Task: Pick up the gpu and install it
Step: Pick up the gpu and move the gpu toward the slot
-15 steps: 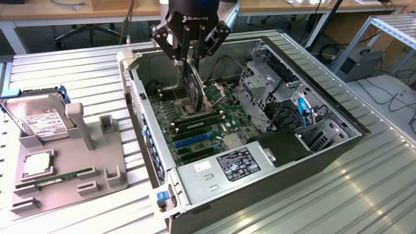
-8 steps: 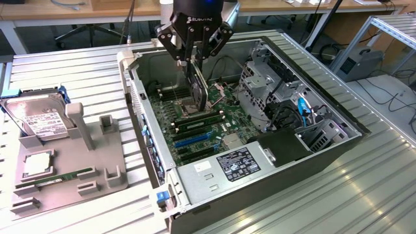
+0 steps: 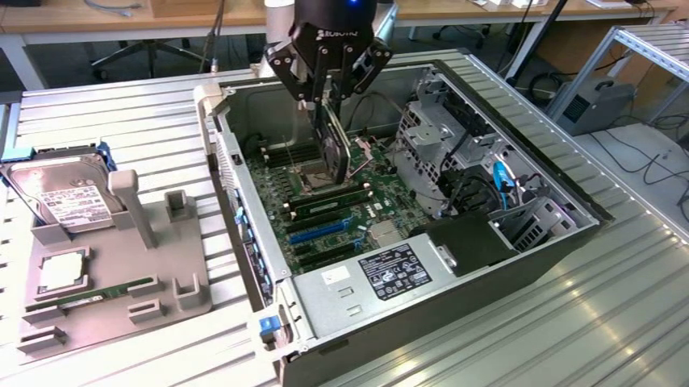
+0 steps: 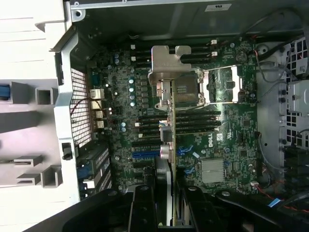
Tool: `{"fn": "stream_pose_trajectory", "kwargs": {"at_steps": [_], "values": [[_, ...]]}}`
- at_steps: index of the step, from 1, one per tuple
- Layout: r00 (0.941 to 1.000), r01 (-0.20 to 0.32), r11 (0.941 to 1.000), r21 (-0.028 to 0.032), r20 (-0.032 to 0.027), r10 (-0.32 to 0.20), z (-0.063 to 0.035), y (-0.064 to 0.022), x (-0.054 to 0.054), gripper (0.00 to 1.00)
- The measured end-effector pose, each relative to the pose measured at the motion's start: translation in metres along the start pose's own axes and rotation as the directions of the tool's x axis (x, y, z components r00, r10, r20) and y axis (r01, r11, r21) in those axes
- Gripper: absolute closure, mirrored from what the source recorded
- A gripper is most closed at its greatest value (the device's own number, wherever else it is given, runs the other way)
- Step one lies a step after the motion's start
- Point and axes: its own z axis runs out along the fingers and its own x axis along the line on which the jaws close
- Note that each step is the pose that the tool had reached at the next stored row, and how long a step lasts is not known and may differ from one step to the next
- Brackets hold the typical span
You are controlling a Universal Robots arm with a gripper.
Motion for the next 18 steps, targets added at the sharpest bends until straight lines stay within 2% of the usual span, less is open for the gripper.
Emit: {"fn": "stream_pose_trajectory", "kwargs": {"at_steps": [15,18], "values": [[1.0,0.0,1.0,0.0022,0.0002,0.0,0.0058,0.0013,-0.016,0.73],[1.0,0.0,1.0,0.0029,0.0002,0.0,0.0079,0.0018,-0.022,0.73]]}}
